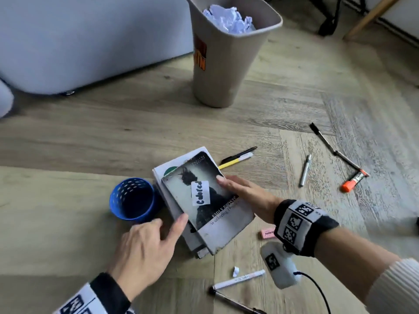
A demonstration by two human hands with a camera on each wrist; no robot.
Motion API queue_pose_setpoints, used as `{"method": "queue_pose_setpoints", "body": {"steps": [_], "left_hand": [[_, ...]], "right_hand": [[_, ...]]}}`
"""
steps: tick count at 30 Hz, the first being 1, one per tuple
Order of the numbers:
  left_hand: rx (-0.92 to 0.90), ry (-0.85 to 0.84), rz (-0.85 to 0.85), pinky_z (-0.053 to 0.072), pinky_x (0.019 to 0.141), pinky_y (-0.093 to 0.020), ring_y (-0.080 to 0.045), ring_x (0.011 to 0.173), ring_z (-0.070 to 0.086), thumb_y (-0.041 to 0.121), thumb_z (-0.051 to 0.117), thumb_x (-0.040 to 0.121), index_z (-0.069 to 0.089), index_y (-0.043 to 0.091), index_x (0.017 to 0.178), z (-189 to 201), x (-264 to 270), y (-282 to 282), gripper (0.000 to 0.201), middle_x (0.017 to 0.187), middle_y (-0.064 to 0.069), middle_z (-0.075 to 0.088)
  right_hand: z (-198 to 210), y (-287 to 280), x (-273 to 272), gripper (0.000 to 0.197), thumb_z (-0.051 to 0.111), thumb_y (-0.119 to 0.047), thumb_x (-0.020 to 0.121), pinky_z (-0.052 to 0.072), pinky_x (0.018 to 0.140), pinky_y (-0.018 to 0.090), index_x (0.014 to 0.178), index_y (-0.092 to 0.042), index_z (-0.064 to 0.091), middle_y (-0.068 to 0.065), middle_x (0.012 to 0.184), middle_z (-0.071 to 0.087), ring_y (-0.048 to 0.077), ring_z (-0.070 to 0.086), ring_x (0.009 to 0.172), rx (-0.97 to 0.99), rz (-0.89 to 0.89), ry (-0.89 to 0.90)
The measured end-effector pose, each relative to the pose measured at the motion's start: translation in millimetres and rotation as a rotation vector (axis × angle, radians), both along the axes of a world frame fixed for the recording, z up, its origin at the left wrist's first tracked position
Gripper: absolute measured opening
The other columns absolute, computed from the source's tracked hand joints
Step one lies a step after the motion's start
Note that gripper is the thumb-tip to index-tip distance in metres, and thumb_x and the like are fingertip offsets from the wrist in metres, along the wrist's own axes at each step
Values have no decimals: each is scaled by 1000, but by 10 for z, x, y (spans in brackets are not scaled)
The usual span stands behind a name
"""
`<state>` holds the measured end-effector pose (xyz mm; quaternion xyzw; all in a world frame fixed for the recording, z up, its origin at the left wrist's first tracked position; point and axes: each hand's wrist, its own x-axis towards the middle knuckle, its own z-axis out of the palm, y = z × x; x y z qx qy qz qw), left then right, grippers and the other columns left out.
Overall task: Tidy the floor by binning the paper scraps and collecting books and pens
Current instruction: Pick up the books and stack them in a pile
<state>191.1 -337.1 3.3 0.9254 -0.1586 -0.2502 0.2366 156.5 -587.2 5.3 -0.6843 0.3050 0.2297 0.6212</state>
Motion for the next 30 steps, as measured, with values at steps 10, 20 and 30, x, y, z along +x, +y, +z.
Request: {"method": "queue_pose_setpoints", "body": {"steps": [10, 20, 30], "left_hand": [[-715, 566, 672, 39, 107, -36, -7, 114, 59, 86, 66, 51, 65, 36, 118, -486, 108, -474, 84, 116, 18, 67], [-936, 863, 607, 49, 94, -40, -23, 103, 69, 73, 34, 87, 66, 28, 121, -238, 357, -468, 65, 113, -6, 72], [-348, 445, 570, 14, 115, -44, -30, 140, 17, 97, 22, 59, 29, 13, 147, -380, 122, -808, 122, 145, -21, 28]], "right_hand": [[-173, 216, 56, 48, 54, -49, 92, 59, 58, 27, 117, -8, 61, 10, 94, 75, 20, 73, 68, 282, -66, -18], [-317, 229, -288, 86, 66, -78, 61, 34, 105, 40, 135, -39, 46, -20, 135, 54, -1, 50, 123, 157, -2, -46], [-319, 142, -349, 50, 70, -48, 79, 57, 76, 29, 107, -6, 69, 7, 97, 74, 17, 70, 84, 212, -90, -99]]}}
